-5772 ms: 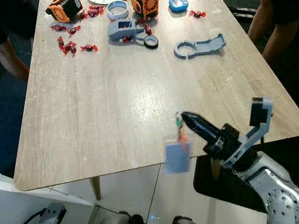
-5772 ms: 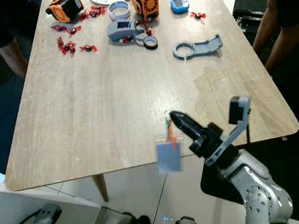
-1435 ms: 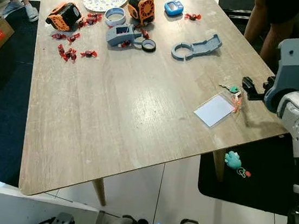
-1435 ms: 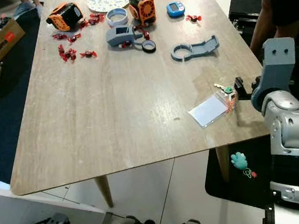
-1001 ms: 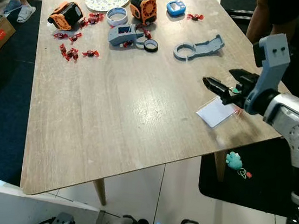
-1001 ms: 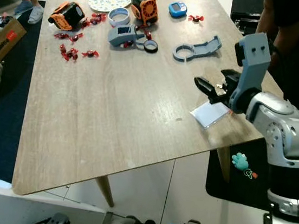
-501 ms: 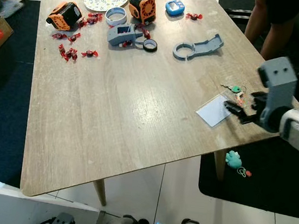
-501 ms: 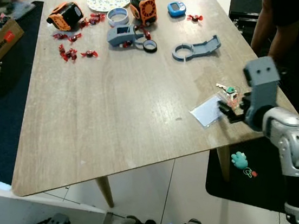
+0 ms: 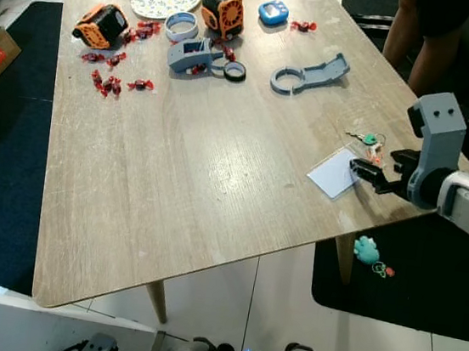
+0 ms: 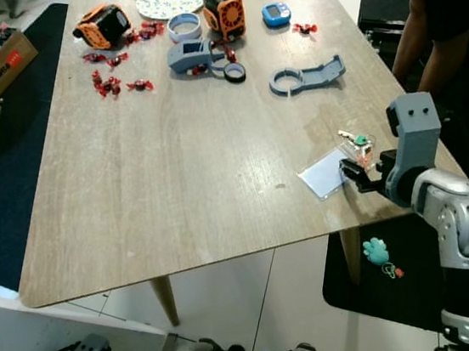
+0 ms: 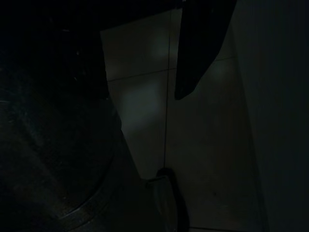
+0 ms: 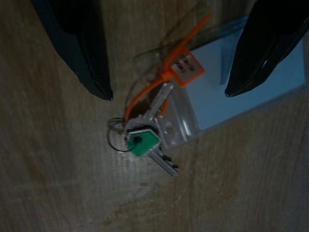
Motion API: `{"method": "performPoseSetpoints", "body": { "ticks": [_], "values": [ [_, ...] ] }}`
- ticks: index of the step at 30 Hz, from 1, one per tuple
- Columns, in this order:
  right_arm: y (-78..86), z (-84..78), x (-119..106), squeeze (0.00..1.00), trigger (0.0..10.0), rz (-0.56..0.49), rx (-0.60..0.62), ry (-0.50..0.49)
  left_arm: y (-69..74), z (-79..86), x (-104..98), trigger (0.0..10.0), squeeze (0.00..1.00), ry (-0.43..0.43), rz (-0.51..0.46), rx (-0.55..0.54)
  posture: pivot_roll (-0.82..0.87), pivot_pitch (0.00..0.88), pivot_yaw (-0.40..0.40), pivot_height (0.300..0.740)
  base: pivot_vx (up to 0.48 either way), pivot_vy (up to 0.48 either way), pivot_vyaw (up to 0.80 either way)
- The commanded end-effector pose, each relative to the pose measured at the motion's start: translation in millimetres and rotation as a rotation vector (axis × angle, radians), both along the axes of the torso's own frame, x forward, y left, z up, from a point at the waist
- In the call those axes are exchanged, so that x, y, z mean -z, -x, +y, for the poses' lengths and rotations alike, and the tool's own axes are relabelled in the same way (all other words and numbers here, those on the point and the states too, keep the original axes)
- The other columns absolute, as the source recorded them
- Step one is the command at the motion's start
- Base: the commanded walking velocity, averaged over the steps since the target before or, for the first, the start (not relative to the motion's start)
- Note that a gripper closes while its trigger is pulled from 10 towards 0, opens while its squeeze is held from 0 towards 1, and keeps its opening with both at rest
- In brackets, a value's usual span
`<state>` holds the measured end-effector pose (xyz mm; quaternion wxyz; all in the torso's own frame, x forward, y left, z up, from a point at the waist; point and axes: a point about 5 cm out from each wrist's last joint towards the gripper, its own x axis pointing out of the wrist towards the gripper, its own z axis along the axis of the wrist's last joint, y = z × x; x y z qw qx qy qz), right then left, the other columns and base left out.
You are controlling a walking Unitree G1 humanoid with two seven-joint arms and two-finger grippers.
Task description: Hang keys on a hook
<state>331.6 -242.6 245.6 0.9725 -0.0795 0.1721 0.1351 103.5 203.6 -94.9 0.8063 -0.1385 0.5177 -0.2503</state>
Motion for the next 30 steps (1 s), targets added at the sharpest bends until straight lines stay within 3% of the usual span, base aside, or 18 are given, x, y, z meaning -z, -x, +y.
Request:
{"method": "performPoseSetpoints", "body": {
  "ticks": [1,2,3,19,30],
  "values": [
    [0.7,2.9,18,0.00,10.0,0.088,0.004,-0.009,18.1,-5.4,4,10.0,0.00,0.038,0.064,0.028,-0.19,0.234,0.190,0.740,0.000,0.000,0.00],
    [0.7,3.2,20,0.00,3.8,0.094,0.004,-0.013,18.5,-5.4,4,10.0,0.00,0.039,0.065,0.027,-0.19,0.234,0.190,0.740,0.000,0.000,0.00],
    [0.5,2.8,20,0.00,0.0,0.093,0.009,-0.013,18.7,-5.2,4,10.0,0.00,0.039,0.065,0.025,-0.19,0.238,0.190,0.740,0.000,0.000,0.00],
    [0.3,-1.6,17,0.00,0.0,0.073,0.046,-0.007,17.8,-3.7,4,10.0,0.00,0.034,0.064,0.024,-0.19,0.238,0.190,0.740,0.000,0.000,0.00],
    [-1.0,5.7,-1,0.00,0.0,-0.060,-0.010,-0.087,16.2,-4.8,4,10.0,0.00,0.035,0.061,0.024,-0.19,0.234,0.193,0.740,0.000,0.000,0.00]
  ]
}}
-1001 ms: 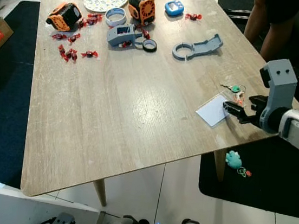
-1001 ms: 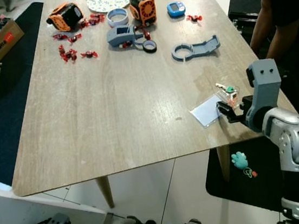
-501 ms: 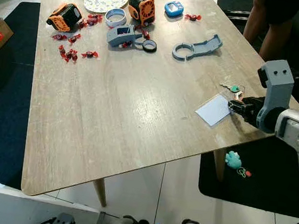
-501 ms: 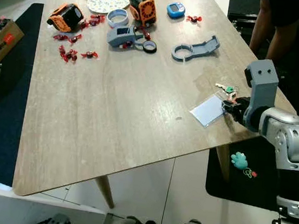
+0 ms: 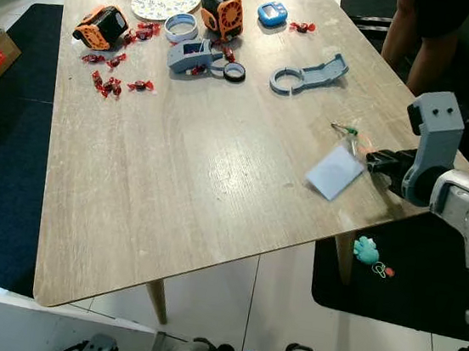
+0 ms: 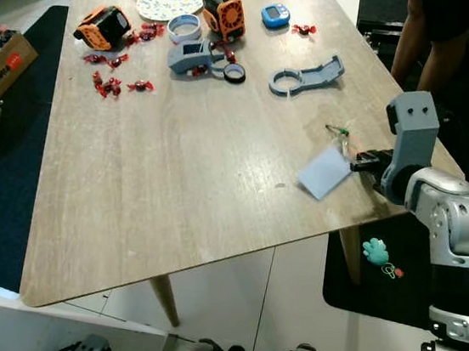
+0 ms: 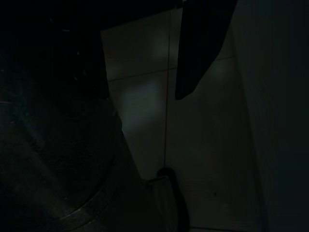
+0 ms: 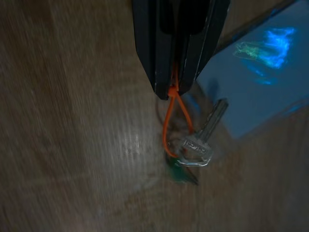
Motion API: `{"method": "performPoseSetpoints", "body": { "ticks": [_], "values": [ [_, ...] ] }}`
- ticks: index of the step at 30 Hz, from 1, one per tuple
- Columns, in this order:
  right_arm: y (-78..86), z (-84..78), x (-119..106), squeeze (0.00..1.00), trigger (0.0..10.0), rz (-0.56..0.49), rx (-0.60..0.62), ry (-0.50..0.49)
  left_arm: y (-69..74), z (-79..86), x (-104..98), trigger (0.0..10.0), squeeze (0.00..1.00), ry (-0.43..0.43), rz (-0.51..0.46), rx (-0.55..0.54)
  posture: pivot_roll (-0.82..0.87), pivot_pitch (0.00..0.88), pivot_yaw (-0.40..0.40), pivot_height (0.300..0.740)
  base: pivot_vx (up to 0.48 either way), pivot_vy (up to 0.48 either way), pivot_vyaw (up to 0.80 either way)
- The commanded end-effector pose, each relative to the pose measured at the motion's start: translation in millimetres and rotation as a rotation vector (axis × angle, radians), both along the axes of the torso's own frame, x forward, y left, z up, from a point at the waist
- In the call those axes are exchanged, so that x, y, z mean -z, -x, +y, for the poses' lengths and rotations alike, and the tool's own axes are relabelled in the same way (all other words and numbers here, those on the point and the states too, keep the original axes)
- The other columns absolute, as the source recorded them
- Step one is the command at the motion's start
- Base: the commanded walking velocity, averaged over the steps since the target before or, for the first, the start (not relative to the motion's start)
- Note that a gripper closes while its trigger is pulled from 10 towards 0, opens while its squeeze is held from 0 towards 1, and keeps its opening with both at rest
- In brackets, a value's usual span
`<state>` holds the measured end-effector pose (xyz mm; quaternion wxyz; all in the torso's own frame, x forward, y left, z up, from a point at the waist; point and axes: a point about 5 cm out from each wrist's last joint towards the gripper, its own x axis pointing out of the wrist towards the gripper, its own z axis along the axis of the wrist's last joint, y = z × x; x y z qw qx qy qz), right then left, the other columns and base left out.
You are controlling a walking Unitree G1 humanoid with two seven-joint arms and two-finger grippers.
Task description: Hang keys on a hook
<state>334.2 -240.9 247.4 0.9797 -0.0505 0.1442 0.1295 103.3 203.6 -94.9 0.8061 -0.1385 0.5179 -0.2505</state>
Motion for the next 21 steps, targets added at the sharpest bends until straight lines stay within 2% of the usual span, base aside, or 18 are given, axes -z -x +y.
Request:
{"method": "performPoseSetpoints", "body": {
  "ticks": [1,3,4,6,10,12,18,21],
  "values": [
    [1.7,4.8,0,0.00,0.0,-0.019,-0.035,-0.032,16.0,-4.8,4,10.0,0.00,0.034,0.061,0.024,-0.19,0.234,0.193,0.740,0.000,0.000,0.00],
    [3.2,9.4,-12,0.00,0.0,-0.090,-0.081,-0.141,14.6,-4.8,4,10.0,0.00,0.033,0.059,0.022,-0.19,0.228,0.194,0.740,0.000,0.000,0.00],
    [3.2,9.4,-12,0.00,0.0,-0.090,-0.081,-0.141,14.6,-4.8,4,10.0,0.00,0.033,0.059,0.022,-0.19,0.228,0.194,0.740,0.000,0.000,0.00],
    [7.3,14.4,-29,0.00,0.0,-0.212,-0.149,-0.294,12.1,-4.9,3,10.0,0.00,0.030,0.054,0.021,-0.19,0.221,0.196,0.740,0.000,0.000,0.00],
    [9.2,15.7,-34,0.00,0.0,-0.264,-0.169,-0.348,10.2,-5.5,3,10.0,0.00,0.030,0.051,0.021,-0.19,0.216,0.195,0.740,0.000,0.000,0.00],
    [10.7,17.4,-39,0.00,0.0,-0.346,-0.168,-0.422,5.4,-7.1,2,10.0,0.00,0.034,0.040,0.019,-0.19,0.202,0.195,0.740,0.000,0.000,0.00],
    [10.5,19.4,-45,0.00,0.0,-0.420,-0.153,-0.514,0.7,-8.3,1,10.0,0.00,0.035,0.026,0.011,-0.19,0.186,0.195,0.740,0.000,0.000,0.00],
    [12.3,22.3,-52,0.00,0.0,-0.494,-0.175,-0.660,-13.3,-8.2,-2,10.0,0.00,0.050,-0.019,-0.063,-0.19,0.171,0.187,0.740,0.000,0.000,0.00]
  ]
}}
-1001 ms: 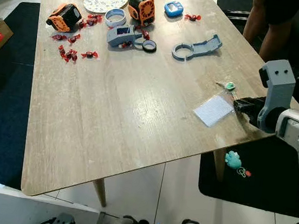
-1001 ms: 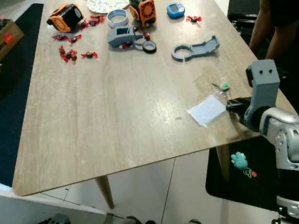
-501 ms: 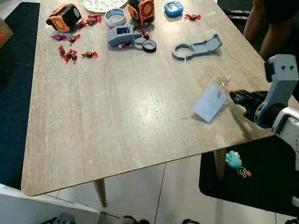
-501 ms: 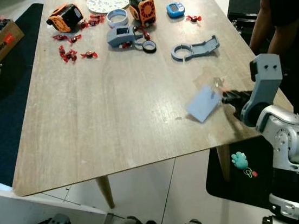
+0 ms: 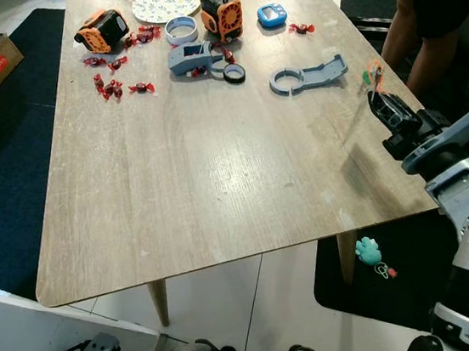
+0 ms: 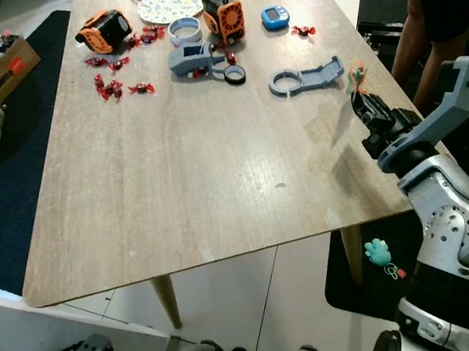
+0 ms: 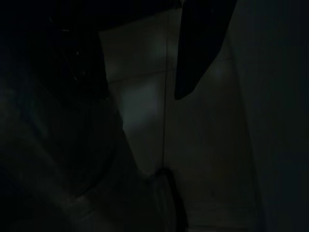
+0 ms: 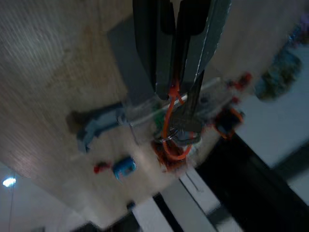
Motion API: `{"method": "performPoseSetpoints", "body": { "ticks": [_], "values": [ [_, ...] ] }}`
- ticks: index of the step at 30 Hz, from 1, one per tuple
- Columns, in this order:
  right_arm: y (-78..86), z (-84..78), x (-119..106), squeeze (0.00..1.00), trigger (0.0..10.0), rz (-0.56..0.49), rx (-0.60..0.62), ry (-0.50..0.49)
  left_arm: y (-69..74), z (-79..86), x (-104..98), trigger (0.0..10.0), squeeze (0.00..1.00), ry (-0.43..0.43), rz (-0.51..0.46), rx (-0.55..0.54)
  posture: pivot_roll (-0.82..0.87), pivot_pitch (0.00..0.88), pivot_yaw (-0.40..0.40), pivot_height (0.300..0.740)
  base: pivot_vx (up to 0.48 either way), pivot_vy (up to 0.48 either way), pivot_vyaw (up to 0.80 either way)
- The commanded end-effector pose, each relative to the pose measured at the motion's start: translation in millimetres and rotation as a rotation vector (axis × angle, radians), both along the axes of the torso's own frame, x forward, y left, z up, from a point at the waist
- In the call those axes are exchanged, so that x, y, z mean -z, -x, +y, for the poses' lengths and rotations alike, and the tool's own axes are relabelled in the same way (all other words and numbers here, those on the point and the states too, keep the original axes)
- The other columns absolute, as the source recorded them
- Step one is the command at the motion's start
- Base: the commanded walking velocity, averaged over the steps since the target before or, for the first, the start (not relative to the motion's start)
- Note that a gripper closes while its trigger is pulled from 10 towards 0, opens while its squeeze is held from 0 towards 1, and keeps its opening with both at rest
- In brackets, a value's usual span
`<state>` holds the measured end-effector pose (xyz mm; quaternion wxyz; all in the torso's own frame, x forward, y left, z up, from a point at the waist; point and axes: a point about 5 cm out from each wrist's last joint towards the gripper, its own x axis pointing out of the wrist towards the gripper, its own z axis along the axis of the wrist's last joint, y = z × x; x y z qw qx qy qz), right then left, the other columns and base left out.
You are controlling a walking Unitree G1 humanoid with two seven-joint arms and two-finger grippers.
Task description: Hang keys on a hook
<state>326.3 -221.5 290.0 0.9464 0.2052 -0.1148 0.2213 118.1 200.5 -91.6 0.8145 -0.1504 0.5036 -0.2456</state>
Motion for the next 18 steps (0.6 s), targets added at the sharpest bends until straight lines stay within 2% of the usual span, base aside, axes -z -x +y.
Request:
{"method": "performPoseSetpoints", "body": {
  "ticks": [1,4,7,9,10,11,12,14,15,16,17,18],
  "values": [
    [5.2,5.0,-10,0.00,0.0,-0.085,-0.039,-0.085,-3.5,-5.0,0,10.0,0.00,0.036,-0.011,-0.062,-0.19,0.161,0.182,0.740,0.000,0.000,0.00],
    [6.5,11.2,-8,0.00,0.0,-0.114,-0.072,-0.103,-12.3,-5.3,-3,10.0,0.00,0.042,-0.038,-0.106,-0.19,0.155,0.180,0.740,0.000,0.000,0.00],
    [7.0,13.0,-7,0.00,0.0,-0.123,-0.076,-0.108,-14.0,-5.5,-3,10.0,0.00,0.043,-0.042,-0.113,-0.19,0.155,0.180,0.740,0.000,0.000,0.00],
    [8.9,25.9,0,0.00,0.0,-0.151,-0.100,-0.088,-27.3,-5.6,-7,10.0,0.00,0.057,-0.091,-0.185,-0.18,0.140,0.173,0.740,0.000,0.000,0.00],
    [10.2,30.6,3,0.00,1.1,-0.168,-0.105,-0.079,-32.2,-5.4,-9,10.0,0.00,0.058,-0.109,-0.211,-0.18,0.134,0.171,0.740,0.000,0.000,0.00],
    [11.2,34.7,6,0.00,1.1,-0.173,-0.114,-0.082,-36.4,-4.9,-11,10.0,0.00,0.056,-0.125,-0.235,-0.18,0.134,0.171,0.740,0.000,0.000,0.00],
    [10.5,39.2,12,0.00,2.6,-0.159,-0.115,-0.061,-40.7,-4.2,-12,10.0,0.00,0.060,-0.139,-0.267,-0.18,0.134,0.171,0.740,0.000,0.000,0.00],
    [11.2,49.4,23,0.00,4.9,-0.134,-0.153,-0.043,-49.1,-2.9,-15,10.0,0.00,0.069,-0.164,-0.335,-0.18,0.125,0.171,0.740,0.000,0.000,0.00],
    [11.2,49.4,23,0.00,4.9,-0.134,-0.153,-0.043,-49.1,-2.9,-15,10.0,0.00,0.069,-0.164,-0.335,-0.18,0.125,0.171,0.740,0.000,0.000,0.00],
    [13.8,56.4,26,0.00,6.2,-0.136,-0.192,-0.032,-50.9,-2.9,-16,10.0,0.00,0.071,-0.168,-0.349,-0.18,0.122,0.170,0.740,0.000,0.000,0.00],
    [13.8,56.4,26,0.00,6.2,-0.136,-0.192,-0.032,-50.9,-2.9,-16,10.0,0.00,0.071,-0.168,-0.349,-0.18,0.122,0.170,0.740,0.000,0.000,0.00],
    [15.0,60.3,28,0.00,10.0,-0.135,-0.209,-0.022,-51.6,-3.0,-16,10.0,0.00,0.070,-0.170,-0.355,-0.18,0.122,0.170,0.740,0.000,0.000,0.00]
  ]
}}
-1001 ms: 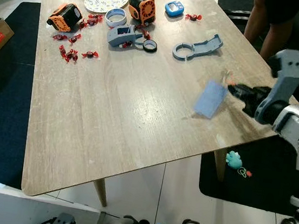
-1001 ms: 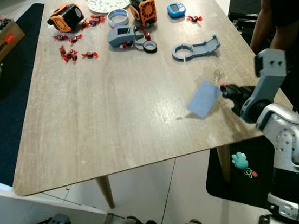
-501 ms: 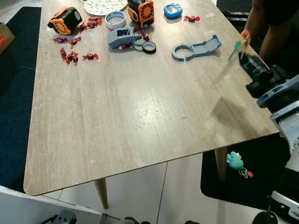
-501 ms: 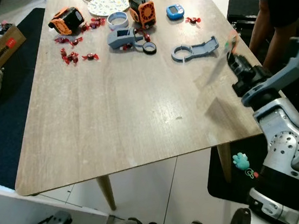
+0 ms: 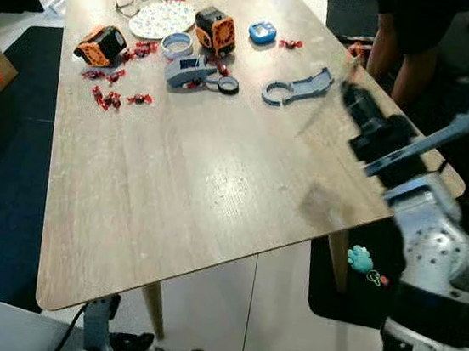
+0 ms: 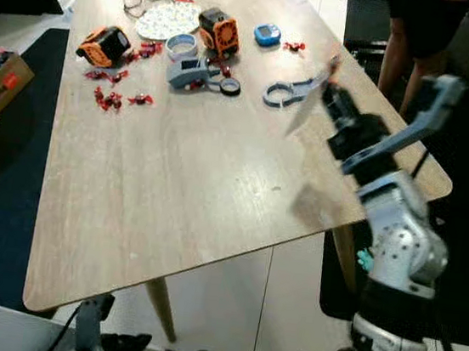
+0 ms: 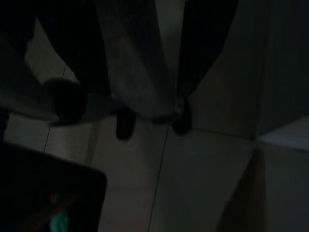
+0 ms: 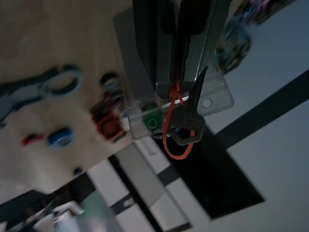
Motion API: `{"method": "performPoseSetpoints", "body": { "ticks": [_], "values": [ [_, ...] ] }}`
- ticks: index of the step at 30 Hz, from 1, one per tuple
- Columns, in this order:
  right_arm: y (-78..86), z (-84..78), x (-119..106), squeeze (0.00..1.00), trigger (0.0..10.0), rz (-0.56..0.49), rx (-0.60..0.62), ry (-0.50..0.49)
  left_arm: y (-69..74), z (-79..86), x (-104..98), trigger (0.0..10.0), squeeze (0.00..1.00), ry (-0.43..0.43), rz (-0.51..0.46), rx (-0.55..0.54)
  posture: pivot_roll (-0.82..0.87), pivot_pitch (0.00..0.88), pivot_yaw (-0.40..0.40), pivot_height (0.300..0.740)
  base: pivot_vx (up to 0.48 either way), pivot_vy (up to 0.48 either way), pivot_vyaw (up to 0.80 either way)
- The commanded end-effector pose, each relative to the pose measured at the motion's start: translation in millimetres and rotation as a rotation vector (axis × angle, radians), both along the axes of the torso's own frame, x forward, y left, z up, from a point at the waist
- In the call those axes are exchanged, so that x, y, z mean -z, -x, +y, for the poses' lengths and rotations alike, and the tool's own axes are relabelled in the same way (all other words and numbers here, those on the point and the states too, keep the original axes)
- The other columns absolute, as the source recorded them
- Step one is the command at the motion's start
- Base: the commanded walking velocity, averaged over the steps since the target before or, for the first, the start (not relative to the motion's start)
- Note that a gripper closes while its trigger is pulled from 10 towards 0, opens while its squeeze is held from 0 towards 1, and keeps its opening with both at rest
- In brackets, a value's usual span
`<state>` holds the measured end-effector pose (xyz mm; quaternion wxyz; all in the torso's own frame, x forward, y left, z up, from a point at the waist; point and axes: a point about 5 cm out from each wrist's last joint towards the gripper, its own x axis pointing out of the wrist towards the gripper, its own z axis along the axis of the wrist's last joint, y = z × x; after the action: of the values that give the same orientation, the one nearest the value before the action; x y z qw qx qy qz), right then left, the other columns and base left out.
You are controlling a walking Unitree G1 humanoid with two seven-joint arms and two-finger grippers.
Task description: Hang keys on a hook
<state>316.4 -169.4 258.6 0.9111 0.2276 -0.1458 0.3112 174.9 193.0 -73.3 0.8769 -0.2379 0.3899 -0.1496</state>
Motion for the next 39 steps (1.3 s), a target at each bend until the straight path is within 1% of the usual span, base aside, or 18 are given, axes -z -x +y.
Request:
{"method": "performPoseSetpoints", "body": {
  "ticks": [1,4,7,8,10,14,19,25,30,32,33,34,39],
  "values": [
    [5.7,10.4,-3,0.00,10.0,-0.045,-0.037,0.032,4.7,4.5,2,10.0,0.00,-0.009,0.009,-0.047,-0.18,0.122,0.170,0.740,0.000,0.000,0.00],
    [10.4,20.2,-1,0.00,10.0,-0.060,-0.097,0.045,1.6,7.2,2,10.0,0.00,-0.018,0.019,-0.102,-0.19,0.117,0.171,0.740,0.000,0.000,0.00],
    [15.4,26.5,0,0.00,10.0,-0.087,-0.144,0.040,0.4,12.5,2,10.0,0.00,-0.026,0.034,-0.163,-0.19,0.112,0.169,0.740,0.000,0.000,0.00],
    [16.5,27.6,0,0.00,10.0,-0.097,-0.152,0.036,0.2,14.2,1,10.0,0.00,-0.024,0.035,-0.177,-0.19,0.105,0.170,0.740,0.000,0.000,0.00],
    [17.1,28.8,0,0.00,10.0,-0.108,-0.159,0.032,1.5,17.6,2,10.0,0.00,-0.047,0.059,-0.185,-0.19,0.098,0.171,0.740,0.000,0.000,0.00],
    [15.3,28.9,1,0.00,10.0,-0.107,-0.146,0.034,3.0,20.5,3,10.0,0.00,-0.057,0.082,-0.202,-0.19,0.088,0.176,0.740,0.000,0.000,0.00],
    [10.5,27.9,5,0.00,10.0,-0.098,-0.116,0.026,6.0,22.2,6,10.0,0.00,-0.099,0.121,-0.187,-0.18,0.068,0.186,0.740,0.000,0.000,0.00],
    [8.0,29.7,6,0.00,10.0,-0.100,-0.107,0.016,9.4,22.9,8,10.0,0.00,-0.108,0.147,-0.197,-0.17,0.058,0.192,0.740,-0.289,0.000,0.00],
    [6.6,30.6,6,0.00,10.0,-0.103,-0.102,0.017,9.0,23.2,8,10.0,0.00,-0.108,0.151,-0.197,-0.17,0.057,0.203,0.740,-0.311,0.000,0.00],
    [6.0,33.1,6,0.00,10.0,-0.107,-0.098,0.019,8.9,24.6,7,10.0,0.00,-0.113,0.152,-0.190,-0.16,0.066,0.238,0.740,-0.150,0.000,0.00],
    [6.0,33.1,6,0.00,10.0,-0.107,-0.098,0.019,8.9,24.6,7,10.0,0.00,-0.113,0.152,-0.190,-0.16,0.066,0.238,0.740,0.000,0.000,0.00],
    [5.4,34.5,7,0.00,10.0,-0.112,-0.090,0.019,8.8,25.7,7,10.0,0.00,-0.123,0.155,-0.175,-0.15,0.067,0.256,0.740,0.000,0.000,0.00],
    [4.8,33.0,10,0.00,10.0,-0.119,-0.072,0.001,8.0,24.8,6,10.0,0.00,-0.137,0.150,-0.120,-0.12,0.064,0.278,0.740,0.000,0.000,0.00]
  ]
}}
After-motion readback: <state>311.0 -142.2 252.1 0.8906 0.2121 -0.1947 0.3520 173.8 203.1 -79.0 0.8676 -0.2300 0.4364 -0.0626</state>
